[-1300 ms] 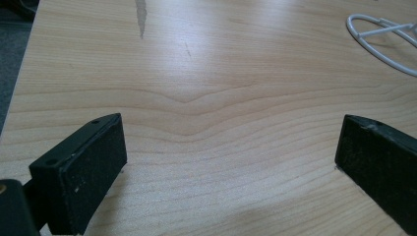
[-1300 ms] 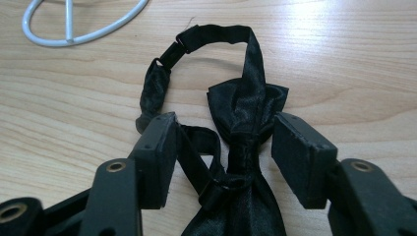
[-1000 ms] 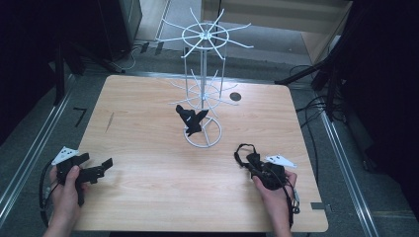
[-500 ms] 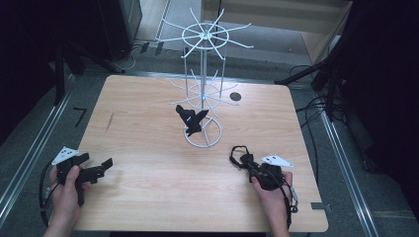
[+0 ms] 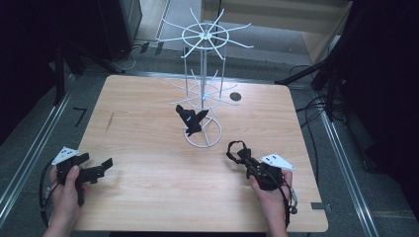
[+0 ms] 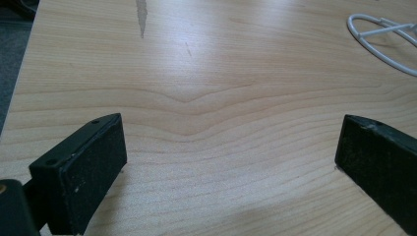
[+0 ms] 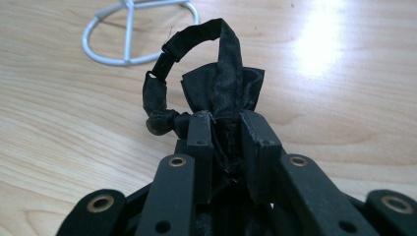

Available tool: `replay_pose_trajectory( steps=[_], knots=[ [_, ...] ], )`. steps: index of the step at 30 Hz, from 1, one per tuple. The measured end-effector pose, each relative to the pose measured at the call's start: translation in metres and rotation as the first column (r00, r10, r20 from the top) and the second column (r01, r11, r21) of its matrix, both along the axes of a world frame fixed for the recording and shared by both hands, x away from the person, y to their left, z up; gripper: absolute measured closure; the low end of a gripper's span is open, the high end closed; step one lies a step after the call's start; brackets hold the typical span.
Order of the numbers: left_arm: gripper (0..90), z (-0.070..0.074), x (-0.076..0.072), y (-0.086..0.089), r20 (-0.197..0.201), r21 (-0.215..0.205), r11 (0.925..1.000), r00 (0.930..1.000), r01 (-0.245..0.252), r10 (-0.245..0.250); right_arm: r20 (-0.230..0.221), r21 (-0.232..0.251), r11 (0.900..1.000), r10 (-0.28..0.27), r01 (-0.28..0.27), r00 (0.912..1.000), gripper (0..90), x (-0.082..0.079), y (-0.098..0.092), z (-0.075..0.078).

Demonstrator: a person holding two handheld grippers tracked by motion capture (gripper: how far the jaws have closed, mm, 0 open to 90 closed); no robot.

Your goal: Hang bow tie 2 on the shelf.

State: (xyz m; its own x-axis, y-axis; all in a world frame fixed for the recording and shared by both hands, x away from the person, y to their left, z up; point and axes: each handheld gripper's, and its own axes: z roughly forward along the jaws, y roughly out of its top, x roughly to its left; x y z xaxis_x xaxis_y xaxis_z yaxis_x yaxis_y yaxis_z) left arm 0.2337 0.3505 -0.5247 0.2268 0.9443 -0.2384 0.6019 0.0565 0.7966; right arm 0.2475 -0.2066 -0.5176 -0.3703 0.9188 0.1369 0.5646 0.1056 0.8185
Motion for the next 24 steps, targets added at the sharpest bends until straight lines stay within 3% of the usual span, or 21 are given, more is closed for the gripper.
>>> replay_pose_trajectory(
  steps=[24],
  knots=[
    [0.0, 0.0, 0.0, 0.0, -0.002, 0.006, 1.0, 1.0, 0.002, -0.002, 0.099, 0.046, 0.999, 0.022, -0.027, 0.9948, 76.7, -0.008, 0.017, 0.027]
  ],
)
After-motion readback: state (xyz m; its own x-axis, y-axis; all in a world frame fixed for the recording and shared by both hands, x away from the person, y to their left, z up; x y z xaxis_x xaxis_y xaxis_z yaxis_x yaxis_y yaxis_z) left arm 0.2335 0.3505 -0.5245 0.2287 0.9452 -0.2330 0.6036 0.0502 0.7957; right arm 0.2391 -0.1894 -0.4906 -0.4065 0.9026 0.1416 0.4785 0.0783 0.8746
